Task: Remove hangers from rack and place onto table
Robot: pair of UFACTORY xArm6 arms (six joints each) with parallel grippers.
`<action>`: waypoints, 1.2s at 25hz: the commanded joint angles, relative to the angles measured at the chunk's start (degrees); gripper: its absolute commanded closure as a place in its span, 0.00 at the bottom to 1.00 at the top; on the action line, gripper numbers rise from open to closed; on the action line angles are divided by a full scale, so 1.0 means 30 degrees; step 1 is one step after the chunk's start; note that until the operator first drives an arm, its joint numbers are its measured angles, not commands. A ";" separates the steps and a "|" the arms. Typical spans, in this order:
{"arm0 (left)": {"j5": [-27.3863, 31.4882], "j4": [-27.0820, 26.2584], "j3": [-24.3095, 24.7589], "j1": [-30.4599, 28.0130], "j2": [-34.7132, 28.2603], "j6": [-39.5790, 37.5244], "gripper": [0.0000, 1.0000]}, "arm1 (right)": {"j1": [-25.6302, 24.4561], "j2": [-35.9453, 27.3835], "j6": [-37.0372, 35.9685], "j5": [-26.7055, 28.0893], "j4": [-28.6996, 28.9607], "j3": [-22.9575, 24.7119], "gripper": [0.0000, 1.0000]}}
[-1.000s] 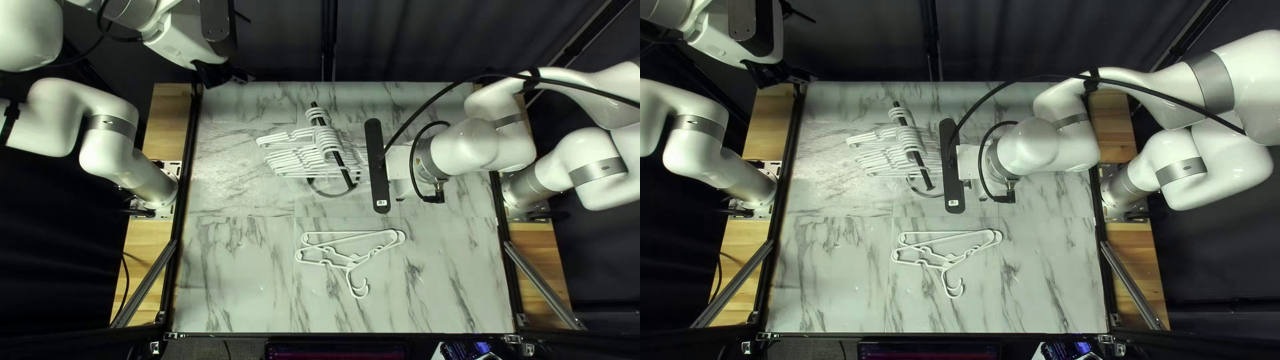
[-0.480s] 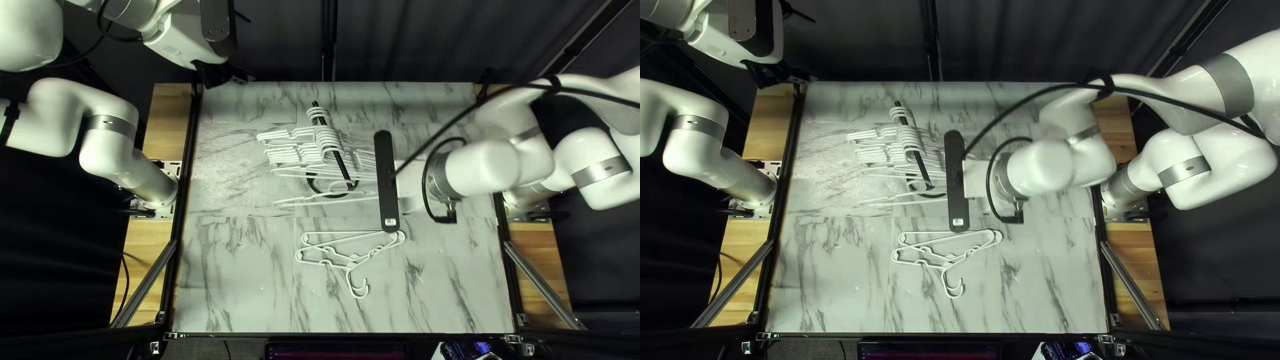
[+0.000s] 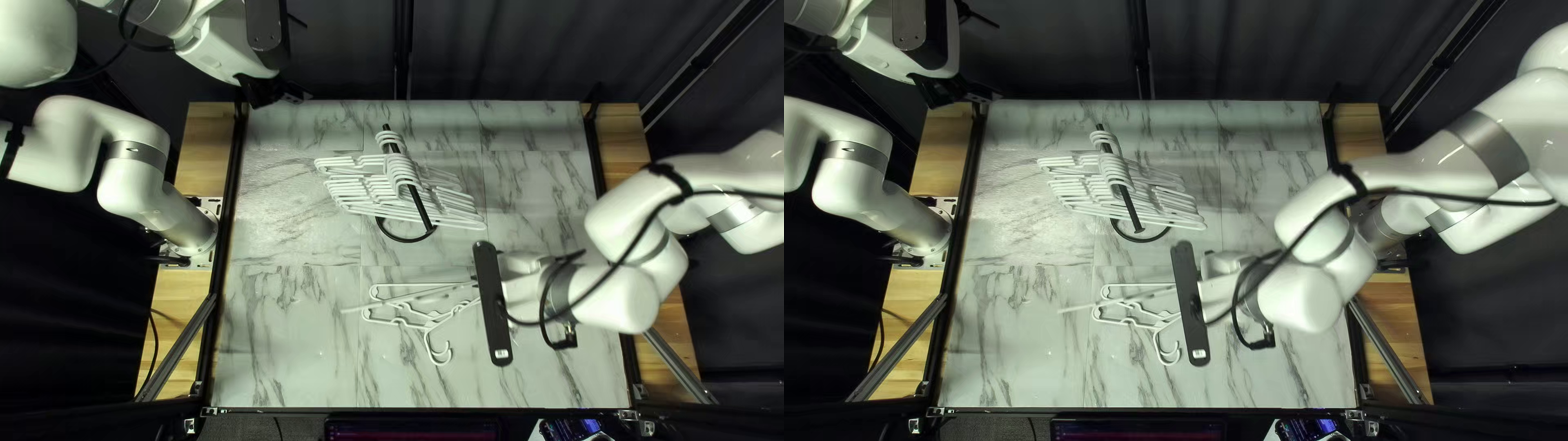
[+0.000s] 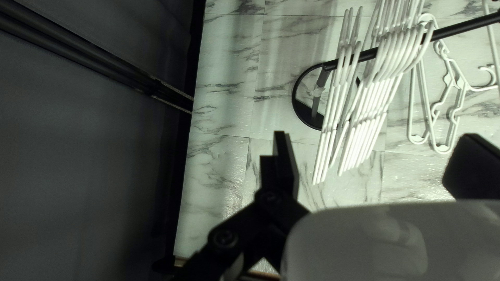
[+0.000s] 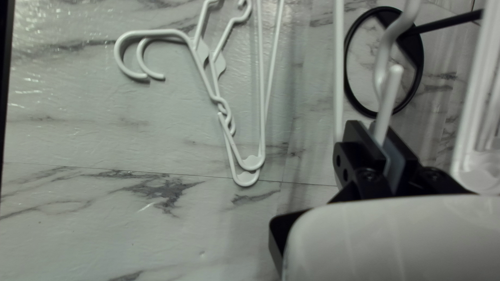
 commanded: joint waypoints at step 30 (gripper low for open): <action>0.0000 0.0000 0.0000 0.0000 0.0000 0.0000 0.00 | 0.4164 1.0382 1.0897 0.8502 -0.5794 -0.5154 1.00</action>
